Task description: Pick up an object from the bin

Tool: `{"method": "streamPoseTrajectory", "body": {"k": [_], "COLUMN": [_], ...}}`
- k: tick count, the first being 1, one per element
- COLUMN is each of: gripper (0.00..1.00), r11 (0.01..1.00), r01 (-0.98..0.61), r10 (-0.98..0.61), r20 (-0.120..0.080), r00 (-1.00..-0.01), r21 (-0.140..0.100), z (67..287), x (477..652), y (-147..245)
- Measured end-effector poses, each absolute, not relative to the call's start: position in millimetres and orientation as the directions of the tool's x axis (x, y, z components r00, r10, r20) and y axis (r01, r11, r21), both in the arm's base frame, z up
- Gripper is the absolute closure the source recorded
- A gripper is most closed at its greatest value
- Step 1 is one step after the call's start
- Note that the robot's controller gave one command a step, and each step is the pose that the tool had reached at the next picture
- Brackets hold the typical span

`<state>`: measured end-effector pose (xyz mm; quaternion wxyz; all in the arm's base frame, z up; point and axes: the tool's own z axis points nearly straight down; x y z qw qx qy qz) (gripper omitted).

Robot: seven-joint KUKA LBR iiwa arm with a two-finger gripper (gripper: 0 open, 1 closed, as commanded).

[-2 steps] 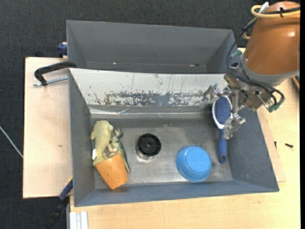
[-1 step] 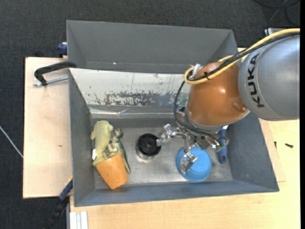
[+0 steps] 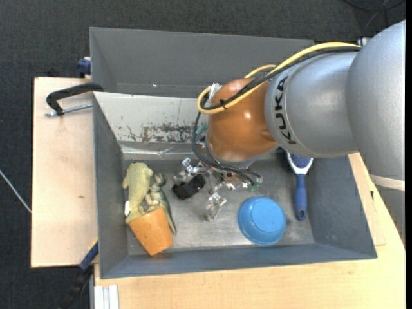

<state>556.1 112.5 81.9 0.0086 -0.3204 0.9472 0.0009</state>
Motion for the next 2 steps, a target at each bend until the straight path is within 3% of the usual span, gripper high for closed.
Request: {"method": "streamPoseTrajectory", "body": {"k": [1,2], "gripper": [1.00,1.00], "r11": [0.794,0.796], "r01": [-0.607,-0.605], "r10": [-0.607,-0.605], "r20": [-0.022,-0.015], "r00": [-0.794,-0.796], "r21": [-0.005,-0.007], "z": [83,263], "x": [557.8,564.1], "y": [114,92]}}
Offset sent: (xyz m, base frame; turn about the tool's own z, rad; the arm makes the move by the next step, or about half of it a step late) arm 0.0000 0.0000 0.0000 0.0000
